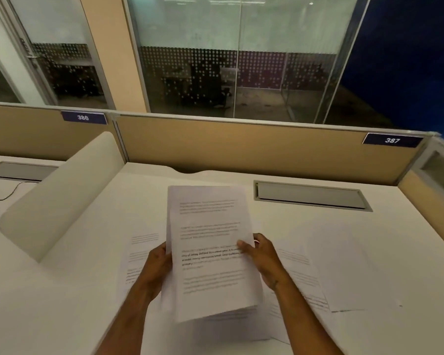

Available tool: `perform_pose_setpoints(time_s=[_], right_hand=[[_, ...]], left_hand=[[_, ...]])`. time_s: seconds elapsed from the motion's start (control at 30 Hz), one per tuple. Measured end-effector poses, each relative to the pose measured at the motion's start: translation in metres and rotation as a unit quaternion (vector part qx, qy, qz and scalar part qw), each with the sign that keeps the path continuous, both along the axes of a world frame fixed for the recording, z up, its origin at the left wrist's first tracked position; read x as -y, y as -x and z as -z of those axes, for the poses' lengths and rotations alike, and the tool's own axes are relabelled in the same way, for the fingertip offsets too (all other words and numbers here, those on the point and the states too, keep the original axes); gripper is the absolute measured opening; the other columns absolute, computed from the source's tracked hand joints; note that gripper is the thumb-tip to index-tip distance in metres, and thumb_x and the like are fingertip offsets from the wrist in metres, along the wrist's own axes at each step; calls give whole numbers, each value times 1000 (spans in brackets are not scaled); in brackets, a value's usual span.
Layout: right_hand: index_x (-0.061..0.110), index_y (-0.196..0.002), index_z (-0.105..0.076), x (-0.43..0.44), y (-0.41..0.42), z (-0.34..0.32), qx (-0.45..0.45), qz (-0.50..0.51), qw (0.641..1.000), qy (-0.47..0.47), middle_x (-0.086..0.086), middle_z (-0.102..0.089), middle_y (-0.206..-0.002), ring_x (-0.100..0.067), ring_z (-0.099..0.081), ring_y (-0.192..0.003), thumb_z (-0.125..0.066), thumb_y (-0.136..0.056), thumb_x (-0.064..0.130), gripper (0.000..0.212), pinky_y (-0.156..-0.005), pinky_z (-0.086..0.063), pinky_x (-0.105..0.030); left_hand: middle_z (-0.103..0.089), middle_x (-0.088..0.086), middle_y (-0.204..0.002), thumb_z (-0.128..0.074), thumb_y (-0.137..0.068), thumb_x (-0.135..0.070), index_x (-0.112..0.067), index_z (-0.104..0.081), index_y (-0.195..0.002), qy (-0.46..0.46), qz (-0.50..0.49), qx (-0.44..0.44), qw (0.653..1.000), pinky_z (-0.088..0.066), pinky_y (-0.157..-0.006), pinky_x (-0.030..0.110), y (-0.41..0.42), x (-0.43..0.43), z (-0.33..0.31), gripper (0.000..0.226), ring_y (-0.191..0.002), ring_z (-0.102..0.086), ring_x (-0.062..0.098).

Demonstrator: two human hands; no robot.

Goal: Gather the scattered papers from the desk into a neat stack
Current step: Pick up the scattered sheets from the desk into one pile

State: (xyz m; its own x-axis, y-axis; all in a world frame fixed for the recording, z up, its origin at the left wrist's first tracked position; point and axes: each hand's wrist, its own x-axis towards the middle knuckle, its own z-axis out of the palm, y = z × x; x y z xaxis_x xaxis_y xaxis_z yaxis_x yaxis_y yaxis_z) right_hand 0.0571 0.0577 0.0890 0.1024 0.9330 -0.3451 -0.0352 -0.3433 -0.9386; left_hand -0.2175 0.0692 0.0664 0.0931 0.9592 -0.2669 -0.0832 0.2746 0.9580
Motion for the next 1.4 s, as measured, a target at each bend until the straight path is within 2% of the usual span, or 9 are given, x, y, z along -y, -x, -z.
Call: perform_pose_setpoints(time_s=[0.1,0.2,0.4,0.5,0.67,0.9,1.03,1.27,1.4], right_hand=[[21,-132,-49,5,0,8,24,57,998,-8,1,-68,-111,-16,-69,-101,-77,-85,20,55,-79,-60,-25],[13,-140,-50,8,-10,14,68,97,993,-6,-7,-58,-134,-24,-55,-127,-74,-87,17,59,-106,-49,-40],[11,-123,-66,13,-72,16,88,113,990,-16,-5,-72,-114,-25,-69,-106,-70,-90,33,40,-89,-55,-31],[8,-124,-65,22,-153,33,259,218,940,37,-13,-67,-123,-30,-64,-110,-66,-93,27,36,-89,-49,-29],[8,-140,-43,61,-270,78,423,257,822,281,-26,-38,-142,-44,-38,-129,-67,-89,42,66,-103,-40,-54],[-5,-133,-45,59,-310,97,330,275,842,327,-29,-50,-133,-47,-52,-118,-86,-74,23,77,-92,-53,-58],[-8,-122,-60,60,-311,71,270,333,867,256,-29,-66,-121,-45,-66,-104,-80,-75,6,52,-89,-57,-55],[6,-112,-66,85,-227,0,595,281,748,-87,-16,-67,-106,-37,-68,-89,-74,-80,0,34,-68,-63,-44],[9,-99,-73,105,-158,19,650,170,735,-95,-12,-69,-95,-31,-68,-78,-77,-72,-5,30,-54,-61,-38]], left_hand=[[-76,24,-104,-55,-100,-42,-11,-75,-108,34,-10,29,999,-62,-78,44,-21,-1,3,37,-94,-73,40],[-76,18,-114,-42,-95,-66,-20,-73,-119,66,-1,67,996,-55,-94,57,-44,2,8,60,-105,-72,39],[-77,12,-115,-68,-91,-7,-20,-65,-126,-9,7,-3,1000,-62,-84,49,-80,5,23,37,-98,-76,30],[-79,13,-107,-65,-93,-6,-19,-64,-123,6,6,17,1000,-64,-72,44,-86,5,25,33,-92,-77,34],[-78,16,-109,-70,-85,-15,-18,-66,-121,5,16,34,999,-64,-67,41,-93,6,27,37,-91,-77,36],[-78,18,-107,-71,-82,-18,-25,-71,-113,2,-2,36,999,-64,-66,46,-93,7,23,32,-89,-77,39],[-78,17,-104,-70,-82,-19,-26,-71,-110,4,-3,31,999,-64,-65,49,-87,10,17,29,-86,-77,40],[-78,19,-105,-66,-89,-16,-23,-67,-113,1,14,19,1000,-63,-68,55,-64,5,13,25,-87,-76,43],[-78,17,-104,-64,-92,-15,-23,-66,-114,-3,22,8,1000,-64,-68,54,-55,2,12,23,-86,-76,42]])
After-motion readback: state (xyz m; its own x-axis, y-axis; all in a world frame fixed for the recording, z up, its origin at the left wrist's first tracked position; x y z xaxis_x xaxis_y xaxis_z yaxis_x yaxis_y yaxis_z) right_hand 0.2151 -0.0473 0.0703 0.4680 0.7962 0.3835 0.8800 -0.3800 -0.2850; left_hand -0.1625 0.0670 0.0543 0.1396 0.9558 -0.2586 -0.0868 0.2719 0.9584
